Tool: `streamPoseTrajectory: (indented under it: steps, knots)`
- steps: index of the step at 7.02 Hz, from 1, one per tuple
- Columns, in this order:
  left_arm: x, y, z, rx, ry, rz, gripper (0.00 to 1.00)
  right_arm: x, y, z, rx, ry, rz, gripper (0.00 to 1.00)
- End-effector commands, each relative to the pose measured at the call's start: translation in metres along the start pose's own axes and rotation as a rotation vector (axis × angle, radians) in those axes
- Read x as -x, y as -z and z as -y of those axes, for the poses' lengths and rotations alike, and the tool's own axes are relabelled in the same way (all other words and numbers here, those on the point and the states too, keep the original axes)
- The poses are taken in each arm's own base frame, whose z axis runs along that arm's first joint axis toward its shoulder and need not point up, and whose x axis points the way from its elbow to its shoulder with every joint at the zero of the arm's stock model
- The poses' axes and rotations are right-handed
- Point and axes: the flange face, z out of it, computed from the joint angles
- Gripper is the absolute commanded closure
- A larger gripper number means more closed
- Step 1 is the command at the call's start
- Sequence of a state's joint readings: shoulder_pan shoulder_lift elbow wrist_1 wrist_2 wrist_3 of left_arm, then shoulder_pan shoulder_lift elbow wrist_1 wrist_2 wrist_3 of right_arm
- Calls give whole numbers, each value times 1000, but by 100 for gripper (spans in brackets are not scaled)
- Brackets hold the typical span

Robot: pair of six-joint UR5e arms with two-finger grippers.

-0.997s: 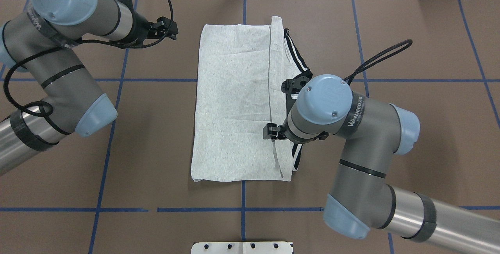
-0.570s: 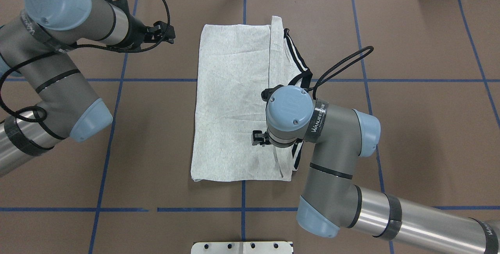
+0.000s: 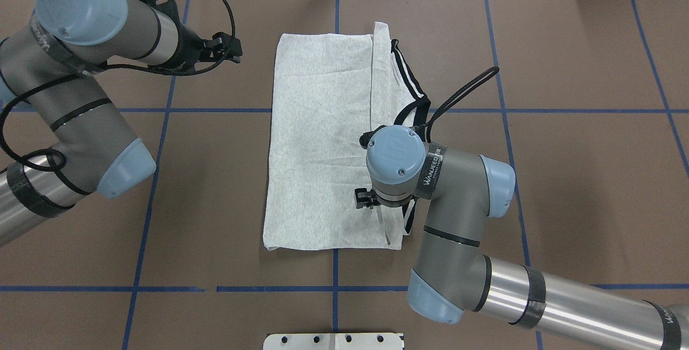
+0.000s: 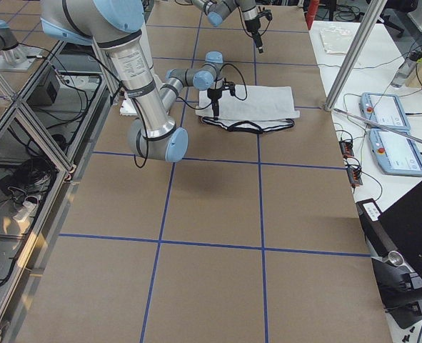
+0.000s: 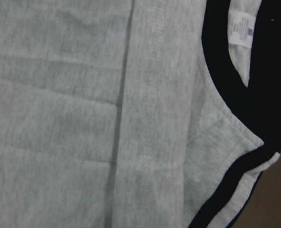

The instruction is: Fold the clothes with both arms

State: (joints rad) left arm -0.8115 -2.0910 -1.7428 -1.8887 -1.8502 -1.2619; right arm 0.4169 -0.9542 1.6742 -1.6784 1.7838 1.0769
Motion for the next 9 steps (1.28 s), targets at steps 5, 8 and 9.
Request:
streamPoseTrajectory:
  steps: [5, 8, 9]
  knots:
    - [-5, -8, -13, 19, -3, -2, 0, -50, -6, 5, 22, 52, -55, 0]
    - [-10, -8, -20, 27, -6, -8, 0, -101, 13, -4, -8, 71, -48, 0]
    - [-12, -8, -20, 26, -6, -10, 0, -99, 20, 0, -23, 69, -39, 0]
